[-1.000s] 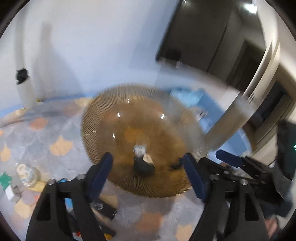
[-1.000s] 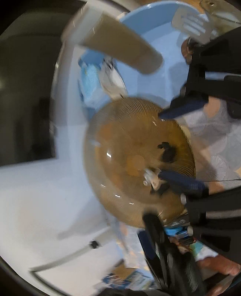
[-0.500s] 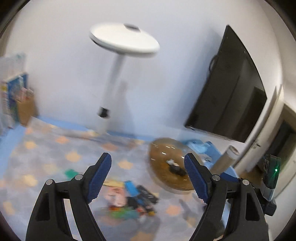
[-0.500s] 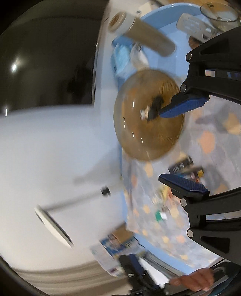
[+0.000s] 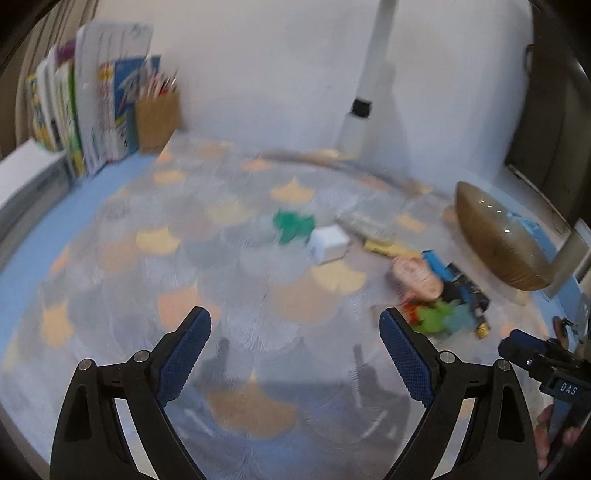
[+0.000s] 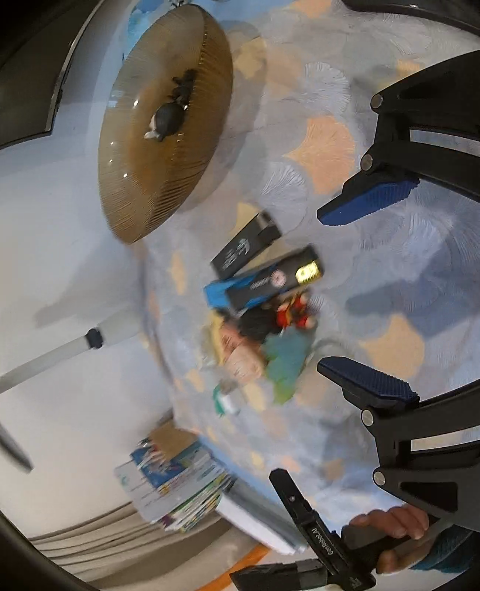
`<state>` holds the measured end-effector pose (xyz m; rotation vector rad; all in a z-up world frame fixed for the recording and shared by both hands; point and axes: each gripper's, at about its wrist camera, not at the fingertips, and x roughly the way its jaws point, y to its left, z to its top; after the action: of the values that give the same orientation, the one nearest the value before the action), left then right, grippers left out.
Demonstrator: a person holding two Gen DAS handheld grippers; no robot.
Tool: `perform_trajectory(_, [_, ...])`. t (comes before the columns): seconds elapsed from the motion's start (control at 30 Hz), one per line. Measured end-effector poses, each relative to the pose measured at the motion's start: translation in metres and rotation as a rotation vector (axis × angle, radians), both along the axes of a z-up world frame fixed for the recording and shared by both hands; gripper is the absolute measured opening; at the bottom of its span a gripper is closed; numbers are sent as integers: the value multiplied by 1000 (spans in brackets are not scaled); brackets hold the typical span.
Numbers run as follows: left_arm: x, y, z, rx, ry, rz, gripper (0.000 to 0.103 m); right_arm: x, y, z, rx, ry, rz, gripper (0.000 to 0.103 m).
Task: Organize rigid objects
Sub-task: 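Grasp the clear plastic cup with the left gripper while the right grasps the blue lighter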
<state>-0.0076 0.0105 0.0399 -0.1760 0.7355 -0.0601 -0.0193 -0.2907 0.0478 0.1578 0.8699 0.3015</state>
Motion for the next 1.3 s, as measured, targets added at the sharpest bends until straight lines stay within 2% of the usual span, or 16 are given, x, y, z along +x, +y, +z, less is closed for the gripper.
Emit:
perform_trajectory(0.13, [4, -4, -7, 47, 5, 11, 92, 4, 1, -5, -14, 9, -3, 72])
perform_trajectory(0.3, [4, -19, -10, 112, 16, -27, 92, 10, 1, -11, -34, 39, -17, 72])
perform_trajectory(0.5, [0, -26, -10, 148, 12, -53, 92, 11, -2, -9, -24, 35, -24, 72])
perform_trajectory(0.57, [-4, -31, -7, 128, 13, -91, 92, 11, -2, -7, -13, 39, -4, 69])
perform_trajectory(0.63, [-10, -40, -5, 78, 22, -163, 92, 15, 1, -4, -62, 47, 11, 62])
perform_trajectory(0.7, [-17, -56, -4, 44, 36, -258, 92, 19, 4, 1, -96, 47, 29, 58])
perform_trajectory(0.8, [-20, -78, -5, 19, 60, -353, 92, 28, 10, 4, -168, 60, 74, 55])
perform_trajectory(0.9, [-18, -98, -7, 14, 74, -403, 92, 39, 16, -1, -246, 91, 119, 44])
perform_trajectory(0.97, [-16, -109, -10, 35, 87, -416, 89, 45, 18, -7, -267, 112, 132, 42])
perform_trajectory(1.13, [-4, -122, -18, 50, 132, -414, 65, 53, 19, -11, -263, 99, 145, 38])
perform_trajectory(1.27, [2, -127, -20, 58, 149, -410, 62, 57, 20, -11, -265, 85, 145, 35])
perform_trajectory(1.3, [3, -128, -20, 55, 149, -410, 56, 57, 22, -11, -268, 83, 147, 35])
